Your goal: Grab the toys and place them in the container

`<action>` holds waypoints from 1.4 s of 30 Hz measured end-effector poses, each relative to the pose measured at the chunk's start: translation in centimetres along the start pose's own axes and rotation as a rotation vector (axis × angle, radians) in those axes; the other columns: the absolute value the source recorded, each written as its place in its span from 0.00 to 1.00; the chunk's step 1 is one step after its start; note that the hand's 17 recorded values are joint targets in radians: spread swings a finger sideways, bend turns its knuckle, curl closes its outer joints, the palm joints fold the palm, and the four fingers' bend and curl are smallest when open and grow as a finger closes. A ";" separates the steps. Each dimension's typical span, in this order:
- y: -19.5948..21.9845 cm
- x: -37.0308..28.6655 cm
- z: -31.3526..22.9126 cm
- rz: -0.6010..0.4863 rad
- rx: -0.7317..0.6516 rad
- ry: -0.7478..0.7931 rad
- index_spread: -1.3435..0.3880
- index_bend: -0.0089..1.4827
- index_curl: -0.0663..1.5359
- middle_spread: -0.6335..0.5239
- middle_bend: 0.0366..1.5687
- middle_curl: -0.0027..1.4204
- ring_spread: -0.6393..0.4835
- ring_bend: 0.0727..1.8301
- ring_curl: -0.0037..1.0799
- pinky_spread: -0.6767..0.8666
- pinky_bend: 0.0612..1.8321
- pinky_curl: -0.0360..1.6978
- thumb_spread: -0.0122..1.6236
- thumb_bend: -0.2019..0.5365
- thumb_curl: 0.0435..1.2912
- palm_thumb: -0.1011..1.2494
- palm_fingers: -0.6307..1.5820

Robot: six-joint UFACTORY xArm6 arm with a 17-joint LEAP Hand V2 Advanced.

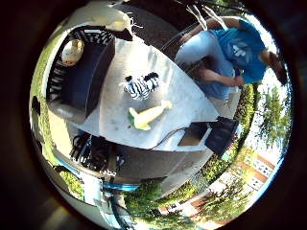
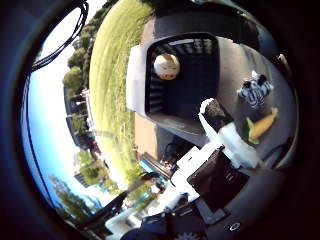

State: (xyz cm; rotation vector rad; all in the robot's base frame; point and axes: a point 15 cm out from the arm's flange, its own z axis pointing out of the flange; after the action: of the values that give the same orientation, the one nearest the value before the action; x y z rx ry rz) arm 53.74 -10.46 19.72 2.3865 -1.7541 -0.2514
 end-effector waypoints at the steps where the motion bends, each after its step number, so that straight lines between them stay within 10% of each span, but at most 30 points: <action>1: 1.0 2.1 0.6 0.012 -0.022 0.021 0.71 0.15 0.18 0.59 0.10 0.25 0.81 0.27 0.31 0.75 0.31 0.26 0.68 0.23 0.31 0.61 0.36; 19: 4.7 17.0 19.1 -0.129 -0.199 0.116 0.65 0.11 0.21 0.54 0.11 0.26 0.77 0.17 0.28 0.71 0.20 0.19 0.67 0.23 0.30 0.65 0.35; 42: 1.4 15.3 30.3 -0.277 -0.255 0.189 0.65 0.13 0.22 0.51 0.12 0.26 0.76 0.16 0.30 0.69 0.18 0.17 0.65 0.24 0.29 0.68 0.39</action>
State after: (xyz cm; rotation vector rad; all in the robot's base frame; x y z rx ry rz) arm 49.87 -26.54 -9.94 2.3703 -1.2301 -0.2575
